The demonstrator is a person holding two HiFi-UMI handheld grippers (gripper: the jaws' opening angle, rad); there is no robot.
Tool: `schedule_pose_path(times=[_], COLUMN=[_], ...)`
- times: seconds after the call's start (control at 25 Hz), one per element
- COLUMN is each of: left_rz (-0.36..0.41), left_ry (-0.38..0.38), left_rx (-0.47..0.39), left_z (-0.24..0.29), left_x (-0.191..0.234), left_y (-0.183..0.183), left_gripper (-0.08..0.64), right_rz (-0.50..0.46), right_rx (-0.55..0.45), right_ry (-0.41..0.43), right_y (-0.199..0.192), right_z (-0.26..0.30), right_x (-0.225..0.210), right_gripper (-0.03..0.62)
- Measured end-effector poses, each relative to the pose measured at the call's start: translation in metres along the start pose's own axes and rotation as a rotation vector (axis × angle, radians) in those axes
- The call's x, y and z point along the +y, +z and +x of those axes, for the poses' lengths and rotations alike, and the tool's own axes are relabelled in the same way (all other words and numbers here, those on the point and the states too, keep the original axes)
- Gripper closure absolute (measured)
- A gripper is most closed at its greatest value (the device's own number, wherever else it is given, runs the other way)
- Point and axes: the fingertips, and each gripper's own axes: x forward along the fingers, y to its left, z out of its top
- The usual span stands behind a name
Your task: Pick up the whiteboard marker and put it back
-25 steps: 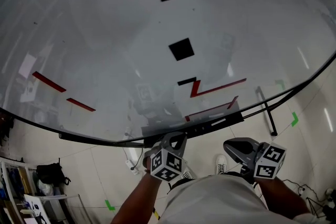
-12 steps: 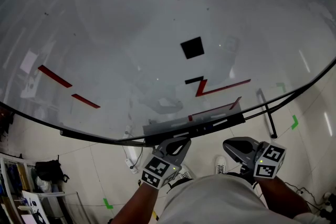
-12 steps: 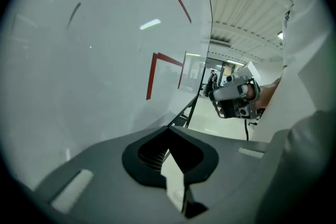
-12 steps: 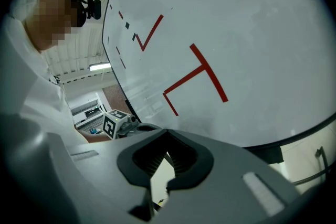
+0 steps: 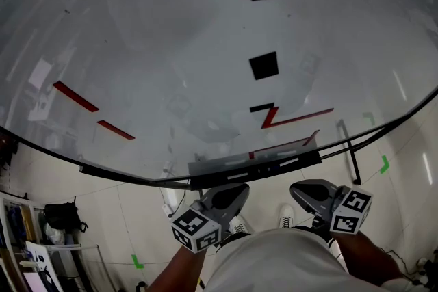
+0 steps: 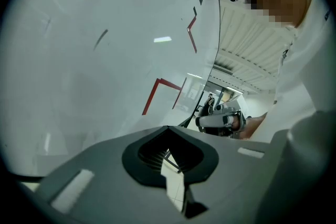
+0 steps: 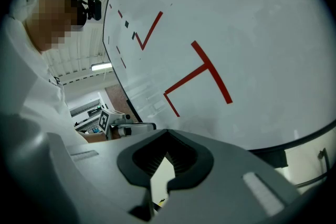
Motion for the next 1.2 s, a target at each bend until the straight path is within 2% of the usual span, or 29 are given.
schedule_pose_path(times=[0.2, 0.6, 0.92, 1.2], left_rz=[-0.039, -0.038, -0.011, 0.042], left_ry=[-0.002, 0.006, -0.035, -0.07], left_rx=[-0.018, -0.025, -0.011, 0.008], left_z=[-0.009, -0.027, -0.031, -0.036], left_x=[-0.004, -0.015, -0.014, -0.019], left_y=[0.003, 0.0, -0.004, -0.001], left_gripper=[0.545, 0.545, 0.543, 0.543], right_rz=[-0.006, -0.025, -0.022, -0.039], right_rx=[-0.002, -0.016, -0.027, -0.045], right_ry=[0.015, 0.023, -0.016, -0.055], right_y=[0.005, 0.009, 0.003, 0.001], right_z=[0.003, 0.008, 0.011, 0.012], right_x=[0.002, 0.016, 0.022, 0.037], right_gripper=[0.591, 0.591, 0.591, 0.591])
